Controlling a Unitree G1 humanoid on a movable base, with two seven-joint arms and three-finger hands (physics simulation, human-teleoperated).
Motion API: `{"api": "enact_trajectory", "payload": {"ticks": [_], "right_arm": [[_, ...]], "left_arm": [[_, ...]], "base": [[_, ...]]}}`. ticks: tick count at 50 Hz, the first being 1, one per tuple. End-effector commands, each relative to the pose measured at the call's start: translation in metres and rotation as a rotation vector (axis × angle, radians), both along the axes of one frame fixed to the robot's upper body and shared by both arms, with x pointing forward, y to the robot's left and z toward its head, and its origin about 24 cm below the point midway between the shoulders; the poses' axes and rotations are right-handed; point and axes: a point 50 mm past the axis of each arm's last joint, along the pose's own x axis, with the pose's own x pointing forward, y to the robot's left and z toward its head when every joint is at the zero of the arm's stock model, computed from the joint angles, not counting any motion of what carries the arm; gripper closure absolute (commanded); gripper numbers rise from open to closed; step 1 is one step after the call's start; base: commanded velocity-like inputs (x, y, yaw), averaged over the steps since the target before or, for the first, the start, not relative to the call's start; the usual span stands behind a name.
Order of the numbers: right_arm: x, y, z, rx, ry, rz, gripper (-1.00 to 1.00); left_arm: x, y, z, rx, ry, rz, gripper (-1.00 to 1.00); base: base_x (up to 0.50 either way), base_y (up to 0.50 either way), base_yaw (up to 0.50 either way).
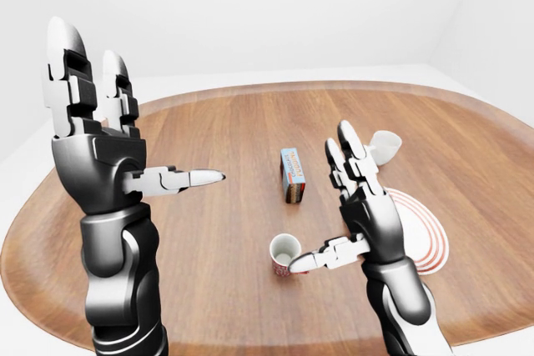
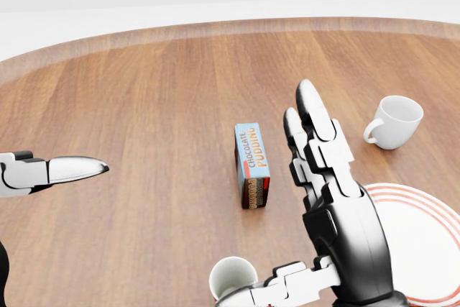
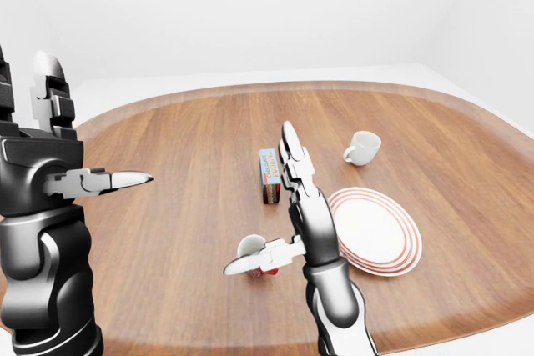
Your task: Pick up the red mug and put it on the plate
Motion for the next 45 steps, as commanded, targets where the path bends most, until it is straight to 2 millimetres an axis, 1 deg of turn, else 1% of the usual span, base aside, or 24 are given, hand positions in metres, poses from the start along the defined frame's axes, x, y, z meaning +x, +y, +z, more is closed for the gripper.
{"api": "enact_trajectory", "payload": {"ticks": [1, 4, 7, 9, 13, 19, 22, 25, 28, 36, 41, 45], "right_arm": [[0.002, 0.018, -0.01, -0.192, 0.007, 0.058, -1.0], [0.001, 0.024, -0.01, -0.258, -0.012, 0.084, -1.0], [0.001, 0.025, -0.01, -0.278, -0.014, 0.089, -1.0], [0.0, 0.028, -0.013, -0.339, -0.015, 0.102, -1.0], [0.0, 0.03, -0.011, -0.37, -0.029, 0.105, -1.0], [0.002, 0.038, -0.014, -0.493, -0.039, 0.131, -1.0], [0.004, 0.04, -0.019, -0.572, -0.03, 0.137, -1.0], [0.005, 0.04, -0.021, -0.59, -0.015, 0.137, -1.0], [0.004, 0.04, -0.026, -0.649, -0.001, 0.142, -1.0], [0.005, 0.042, -0.027, -0.682, 0.004, 0.14, -1.0], [0.007, 0.042, -0.035, -0.711, 0.038, 0.143, -1.0], [0.009, 0.043, -0.041, -0.768, 0.053, 0.14, -1.0]], "left_arm": [[-0.001, 0.0, 0.001, -0.001, -0.006, 0.001, -1.0], [-0.001, 0.0, 0.0, 0.001, 0.0, 0.001, -1.0], [-0.001, 0.0, 0.0, 0.0, -0.001, 0.001, -1.0], [0.0, 0.0, -0.001, 0.001, 0.004, 0.002, -1.0], [-0.001, 0.0, -0.002, 0.001, 0.006, 0.002, -1.0], [-0.001, 0.0, 0.0, 0.0, 0.0, 0.002, -1.0], [-0.001, 0.0, 0.0, -0.003, -0.004, 0.002, -1.0], [-0.002, 0.0, 0.0, -0.002, -0.004, 0.001, -1.0], [-0.001, 0.0, 0.0, -0.003, -0.003, 0.002, -1.0], [-0.001, 0.001, -0.001, -0.004, 0.001, 0.003, -1.0], [-0.002, 0.001, -0.001, -0.005, 0.0, 0.002, -1.0], [-0.001, 0.001, -0.001, -0.004, 0.005, 0.003, -1.0]], "base": [[0.0, 0.0, 0.0], [0.0, 0.0, 0.0], [0.0, 0.0, 0.0], [0.0, 0.0, 0.0], [0.0, 0.0, 0.0], [0.0, 0.0, 0.0], [0.0, 0.0, 0.0], [0.0, 0.0, 0.0], [0.0, 0.0, 0.0], [0.0, 0.0, 0.0], [0.0, 0.0, 0.0], [0.0, 0.0, 0.0]]}}
